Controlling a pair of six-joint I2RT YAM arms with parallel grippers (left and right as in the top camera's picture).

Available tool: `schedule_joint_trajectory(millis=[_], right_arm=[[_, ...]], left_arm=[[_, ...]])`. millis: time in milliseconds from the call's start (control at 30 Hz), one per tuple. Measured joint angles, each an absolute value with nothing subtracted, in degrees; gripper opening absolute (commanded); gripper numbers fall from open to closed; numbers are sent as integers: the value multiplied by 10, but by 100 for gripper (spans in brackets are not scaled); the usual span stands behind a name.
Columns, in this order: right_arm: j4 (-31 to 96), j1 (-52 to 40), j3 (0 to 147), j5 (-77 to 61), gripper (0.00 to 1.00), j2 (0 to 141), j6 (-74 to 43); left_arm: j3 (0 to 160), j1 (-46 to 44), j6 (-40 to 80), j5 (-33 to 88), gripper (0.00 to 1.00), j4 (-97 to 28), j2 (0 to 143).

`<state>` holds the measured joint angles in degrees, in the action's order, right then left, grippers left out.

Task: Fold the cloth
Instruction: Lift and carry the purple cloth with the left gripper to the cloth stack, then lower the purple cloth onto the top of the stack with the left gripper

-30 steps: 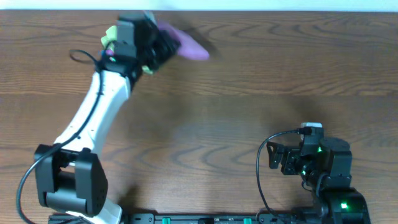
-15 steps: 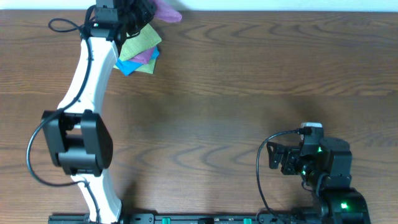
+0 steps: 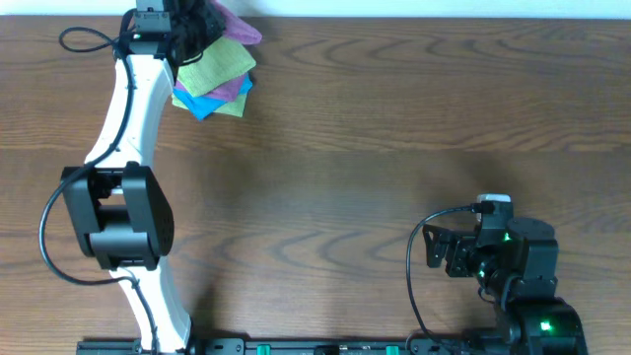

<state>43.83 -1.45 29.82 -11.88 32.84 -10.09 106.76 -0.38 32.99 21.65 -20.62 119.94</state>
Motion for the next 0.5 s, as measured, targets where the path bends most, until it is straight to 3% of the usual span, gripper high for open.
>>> schedule_joint_trajectory(millis=[500], right_arm=[[438,-15,298,-119,99,328,-101]], left_arm=[[1068,-3,295,168,6,-231,1222]])
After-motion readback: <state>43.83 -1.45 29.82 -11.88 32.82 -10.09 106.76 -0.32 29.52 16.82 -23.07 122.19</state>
